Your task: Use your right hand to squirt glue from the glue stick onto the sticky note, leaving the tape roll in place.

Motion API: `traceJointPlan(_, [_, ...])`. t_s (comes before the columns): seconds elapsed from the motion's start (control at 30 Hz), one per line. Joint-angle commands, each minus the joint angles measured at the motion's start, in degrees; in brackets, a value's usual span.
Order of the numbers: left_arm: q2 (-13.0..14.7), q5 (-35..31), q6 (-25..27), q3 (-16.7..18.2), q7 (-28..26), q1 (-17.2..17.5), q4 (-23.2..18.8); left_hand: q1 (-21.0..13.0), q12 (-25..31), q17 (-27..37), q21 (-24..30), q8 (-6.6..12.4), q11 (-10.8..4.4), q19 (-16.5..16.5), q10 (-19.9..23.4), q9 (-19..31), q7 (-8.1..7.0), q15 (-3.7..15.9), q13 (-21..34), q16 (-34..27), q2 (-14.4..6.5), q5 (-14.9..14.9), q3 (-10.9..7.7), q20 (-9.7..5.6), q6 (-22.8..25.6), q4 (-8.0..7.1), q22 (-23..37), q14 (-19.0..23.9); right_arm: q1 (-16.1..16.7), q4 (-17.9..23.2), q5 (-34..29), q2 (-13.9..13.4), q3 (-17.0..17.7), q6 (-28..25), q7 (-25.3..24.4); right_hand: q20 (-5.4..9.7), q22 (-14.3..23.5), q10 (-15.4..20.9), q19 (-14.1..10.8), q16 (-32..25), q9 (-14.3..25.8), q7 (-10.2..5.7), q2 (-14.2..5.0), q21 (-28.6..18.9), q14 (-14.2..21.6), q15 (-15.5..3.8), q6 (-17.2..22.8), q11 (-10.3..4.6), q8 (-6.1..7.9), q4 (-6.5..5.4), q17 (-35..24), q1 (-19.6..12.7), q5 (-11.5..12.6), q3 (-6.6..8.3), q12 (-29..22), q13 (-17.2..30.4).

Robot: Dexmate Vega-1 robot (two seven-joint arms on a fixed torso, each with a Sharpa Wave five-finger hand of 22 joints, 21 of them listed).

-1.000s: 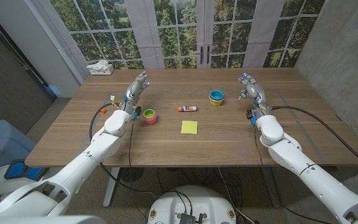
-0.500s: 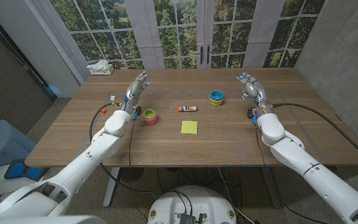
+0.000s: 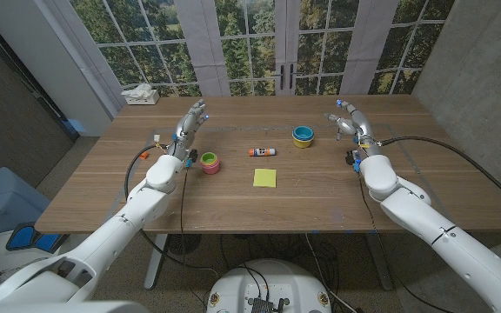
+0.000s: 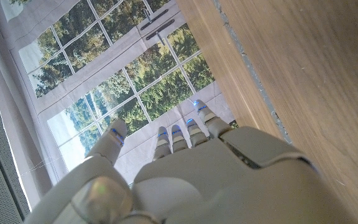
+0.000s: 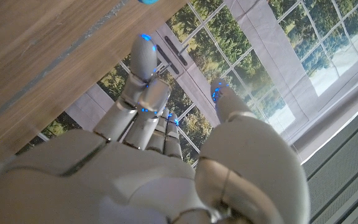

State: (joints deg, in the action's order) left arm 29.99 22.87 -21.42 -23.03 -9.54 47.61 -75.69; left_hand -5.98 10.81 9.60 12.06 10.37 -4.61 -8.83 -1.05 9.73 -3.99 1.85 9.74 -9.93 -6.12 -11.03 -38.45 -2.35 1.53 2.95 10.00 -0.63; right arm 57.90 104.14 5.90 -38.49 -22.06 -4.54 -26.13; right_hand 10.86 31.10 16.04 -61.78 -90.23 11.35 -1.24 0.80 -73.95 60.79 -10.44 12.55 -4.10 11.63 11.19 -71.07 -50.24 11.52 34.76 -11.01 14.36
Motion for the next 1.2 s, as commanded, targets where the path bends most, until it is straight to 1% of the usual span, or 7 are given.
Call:
traceJointPlan(0.03, [0.13, 0.22, -0.42, 0.44, -0.29, 0.65, -0.27, 0.47, -0.03, 0.11, -0.17, -0.13, -0.11, -0.43, -0.28, 0.09, 0.2, 2.88, 0.27, 0.07, -1.51, -0.09, -0.28, -1.42, -0.32, 0.1, 0.09, -0.48, -0.72, 6.52, -5.13, -2.39, -2.07, -9.31, -0.47, 1.51, -0.34, 0.11, 0.38, -0.32, 0.16, 0.44, -0.06, -0.56, 0.16, -1.63, 0.27, -0.16, 0.13, -0.11, -0.05, -2.61, 0.53, 0.61, -0.56, 0.13])
traceJointPlan(0.17, [0.15, 0.27, -0.58, 0.51, -0.22, 0.74, -0.28, 0.5, -0.05, 0.11, -0.19, -0.12, -0.11, -0.43, -0.33, 0.09, 0.25, 2.86, 0.27, 0.05, -1.53, -0.09, -0.28, -1.42, -0.31, 0.13, 0.09, -0.5, -1.56, 8.66, -7.79, -3.33, -3.49, -12.95, 0.07, 1.33, -0.76, 1.94, 0.55, -0.19, 0.29, 0.43, 0.65, -1.0, 0.63, -1.58, 1.91, -0.11, 0.87, -0.75, 0.06, -3.73, 0.09, -0.14, -1.31, 0.22])
traceJointPlan(0.33, [0.26, 0.31, -0.7, 0.64, -0.22, 0.94, -0.48, 0.54, -0.06, 0.12, -0.21, -0.09, -0.16, -0.46, -0.36, 0.09, 0.35, 2.85, 0.27, 0.04, -1.54, -0.09, -0.28, -1.4, -0.25, 0.15, 0.1, -0.55, -2.5, 10.38, -9.4, -4.17, -4.56, -15.84, 1.5, 1.28, -1.32, 2.45, 0.46, -0.12, 0.34, 0.24, 1.1, -1.05, 0.96, -1.54, 2.68, 0.04, 1.2, -1.23, 0.12, -3.39, -0.38, -0.92, -1.47, 0.31])
traceJointPlan(0.57, [0.31, 0.25, -0.78, 0.79, -0.51, 1.33, -0.84, 0.6, -0.04, 0.12, -0.25, -0.08, -0.09, -0.46, -0.32, 0.09, 0.39, 2.87, 0.28, 0.0, -1.58, -0.08, -0.29, -1.4, -0.25, 0.2, 0.1, -0.59, -3.92, 12.52, -10.04, -5.2, -5.6, -19.58, 4.47, 1.34, -1.89, 3.32, 0.54, -0.01, 0.39, 0.08, 1.32, -1.06, 1.04, -1.55, 3.41, -0.11, 1.49, -1.34, 0.11, -3.54, -0.71, -1.4, -1.74, 0.41])
traceJointPlan(0.93, [0.39, -0.01, -0.99, 0.96, -0.95, 1.84, -1.37, 0.68, -0.04, 0.11, -0.3, -0.07, -0.09, -0.47, -0.35, 0.09, 0.43, 2.88, 0.28, -0.04, -1.58, -0.07, -0.28, -1.42, -0.23, 0.3, 0.1, -0.6, -6.39, 14.06, -12.14, -6.35, -8.01, -21.11, 7.98, 1.37, -2.13, 4.61, 0.73, 0.06, 0.49, -0.22, 1.1, -1.49, 1.08, -1.57, 4.53, -0.3, 1.91, -1.34, 0.07, -4.44, -0.87, -1.68, -2.1, 0.61])
traceJointPlan(1.0, [0.4, -0.03, -1.12, 1.03, -1.03, 1.98, -1.5, 0.69, -0.06, 0.1, -0.32, -0.07, -0.08, -0.48, -0.39, 0.08, 0.48, 2.84, 0.28, -0.04, -1.58, -0.07, -0.29, -1.4, -0.23, 0.33, 0.1, -0.62, -6.91, 14.87, -12.19, -6.23, -8.33, -22.88, 8.89, 1.37, -2.19, 4.78, 0.78, 0.07, 0.5, -0.3, 1.05, -1.5, 1.08, -1.56, 4.6, -0.31, 1.93, -1.36, 0.07, -4.51, -0.87, -1.7, -2.15, 0.63])
traceJointPlan(1.2, [0.34, 0.0, -1.46, 1.23, -1.25, 2.32, -1.67, 0.73, -0.05, 0.1, -0.34, -0.04, 0.0, -0.49, -0.37, 0.09, 0.5, 2.78, 0.28, -0.03, -1.54, -0.05, -0.27, -1.38, -0.17, 0.4, 0.1, -0.69, -7.67, 15.89, -12.82, -6.53, -9.08, -24.08, 10.07, 1.38, -2.1, 5.2, 0.68, 0.12, 0.54, -0.33, 0.61, -1.89, 1.12, -1.57, 5.23, -0.46, 2.15, -1.47, 0.07, -4.9, -0.8, -1.71, -2.25, 0.73])
